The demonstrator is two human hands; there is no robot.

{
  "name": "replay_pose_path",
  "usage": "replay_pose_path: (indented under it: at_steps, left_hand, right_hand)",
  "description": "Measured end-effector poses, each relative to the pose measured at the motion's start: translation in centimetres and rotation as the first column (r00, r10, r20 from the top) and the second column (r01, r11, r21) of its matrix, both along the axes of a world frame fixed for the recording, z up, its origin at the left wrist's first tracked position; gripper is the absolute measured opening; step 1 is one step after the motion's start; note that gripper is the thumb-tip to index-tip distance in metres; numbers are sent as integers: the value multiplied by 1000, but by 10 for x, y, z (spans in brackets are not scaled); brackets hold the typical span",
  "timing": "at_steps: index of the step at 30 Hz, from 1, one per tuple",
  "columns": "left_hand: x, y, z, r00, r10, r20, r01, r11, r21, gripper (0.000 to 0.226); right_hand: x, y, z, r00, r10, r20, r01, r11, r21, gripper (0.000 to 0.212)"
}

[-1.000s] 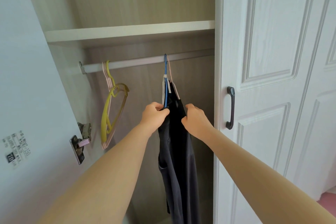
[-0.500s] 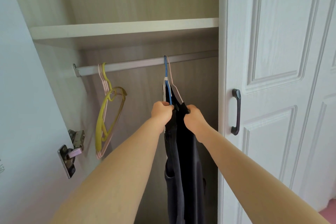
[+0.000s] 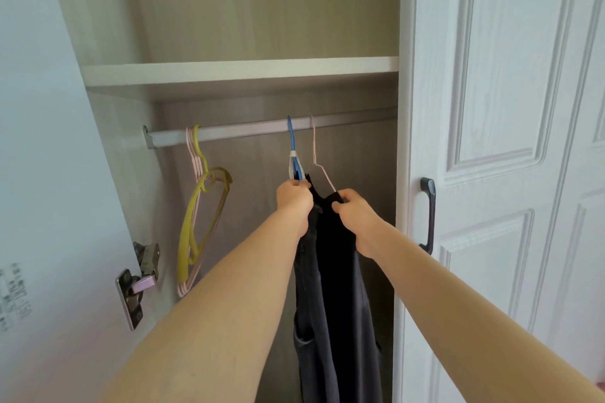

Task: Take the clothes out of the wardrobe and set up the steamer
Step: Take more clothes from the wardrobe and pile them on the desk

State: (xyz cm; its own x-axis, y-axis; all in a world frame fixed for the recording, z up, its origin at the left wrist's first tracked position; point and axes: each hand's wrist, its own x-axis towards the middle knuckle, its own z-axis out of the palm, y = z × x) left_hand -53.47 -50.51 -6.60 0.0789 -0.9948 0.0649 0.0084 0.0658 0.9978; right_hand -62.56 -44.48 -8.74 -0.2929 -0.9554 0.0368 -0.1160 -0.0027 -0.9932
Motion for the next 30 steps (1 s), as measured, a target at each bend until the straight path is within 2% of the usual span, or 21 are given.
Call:
replay_pose_path:
  at_steps: [12,17,25,30]
  left_hand:
    - [14,37,36,995,22,96,-7,989,-151,26]
    - [22,60,16,995,15,94,-3,992,-124,24]
    - [33,81,-37,999,-41,15,40,999,34,19]
    - [38,109,-58,996,-86,4,86,996,35,23]
  right_hand:
    - [6,39,34,998,1,-71,-8,996,-91,28]
    - [17,64,17,997,14,-80,-19,998,-66,22]
    - [26,100,-35,1000,-21,23,20,998,52,23]
    - [28,136,-52,997,-53,48,48,992,113,25]
